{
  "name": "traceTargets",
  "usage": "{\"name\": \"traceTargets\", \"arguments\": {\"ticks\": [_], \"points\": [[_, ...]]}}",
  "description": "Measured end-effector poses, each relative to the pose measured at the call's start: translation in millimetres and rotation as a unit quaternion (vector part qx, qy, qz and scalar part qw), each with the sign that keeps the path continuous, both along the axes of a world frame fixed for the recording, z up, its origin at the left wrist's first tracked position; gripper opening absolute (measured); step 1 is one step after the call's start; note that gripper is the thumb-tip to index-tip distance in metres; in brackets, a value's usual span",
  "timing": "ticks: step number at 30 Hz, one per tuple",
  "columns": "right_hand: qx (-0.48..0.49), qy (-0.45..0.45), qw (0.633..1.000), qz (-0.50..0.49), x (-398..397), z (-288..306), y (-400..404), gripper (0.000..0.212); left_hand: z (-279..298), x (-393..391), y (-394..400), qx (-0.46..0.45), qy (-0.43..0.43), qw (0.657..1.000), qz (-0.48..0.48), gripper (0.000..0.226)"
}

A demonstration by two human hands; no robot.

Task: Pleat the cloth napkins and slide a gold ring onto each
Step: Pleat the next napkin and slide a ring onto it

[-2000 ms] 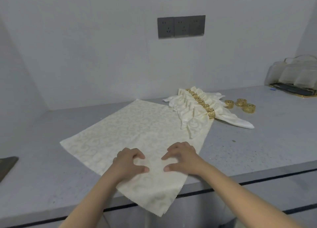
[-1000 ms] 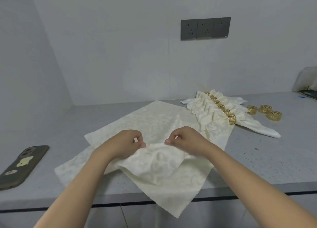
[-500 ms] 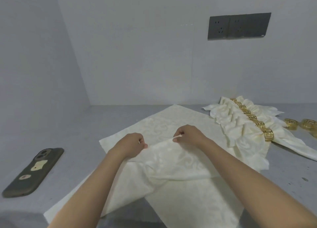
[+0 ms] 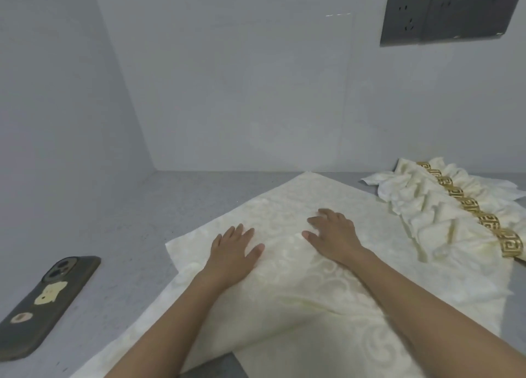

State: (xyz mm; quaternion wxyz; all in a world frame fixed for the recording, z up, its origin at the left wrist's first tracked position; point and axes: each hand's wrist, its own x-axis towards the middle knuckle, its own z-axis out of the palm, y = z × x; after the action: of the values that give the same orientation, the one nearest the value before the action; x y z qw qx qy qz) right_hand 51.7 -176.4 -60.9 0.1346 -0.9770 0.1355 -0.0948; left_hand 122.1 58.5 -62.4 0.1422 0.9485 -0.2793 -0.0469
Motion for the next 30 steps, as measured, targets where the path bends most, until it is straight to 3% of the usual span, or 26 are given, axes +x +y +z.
{"name": "traceTargets", "arguments": {"ticks": [3,15,20,25,30], "points": [[-0.023,0.038,0.999,0.017,-13,-2,3,0.048,-6,-2,7,0.044,-0.013,0.998,-0.032,0.059],[-0.141,0.035,0.989,-0.019,-97,5,51,0.043,-2,-37,42,0.044,-0.001,0.991,-0.129,0.059],[-0.147,0.019,0.988,-0.046,-144,2,46,0.044,-4,-62,31,0.028,0.008,0.985,-0.168,0.094],[-0.154,0.028,0.985,-0.077,-181,6,28,0.045,-2,-87,9,0.050,0.002,0.980,-0.190,0.084],[-0.129,0.008,0.987,-0.097,-192,8,5,0.041,1,-81,9,0.104,-0.005,0.984,-0.145,0.071]]}}
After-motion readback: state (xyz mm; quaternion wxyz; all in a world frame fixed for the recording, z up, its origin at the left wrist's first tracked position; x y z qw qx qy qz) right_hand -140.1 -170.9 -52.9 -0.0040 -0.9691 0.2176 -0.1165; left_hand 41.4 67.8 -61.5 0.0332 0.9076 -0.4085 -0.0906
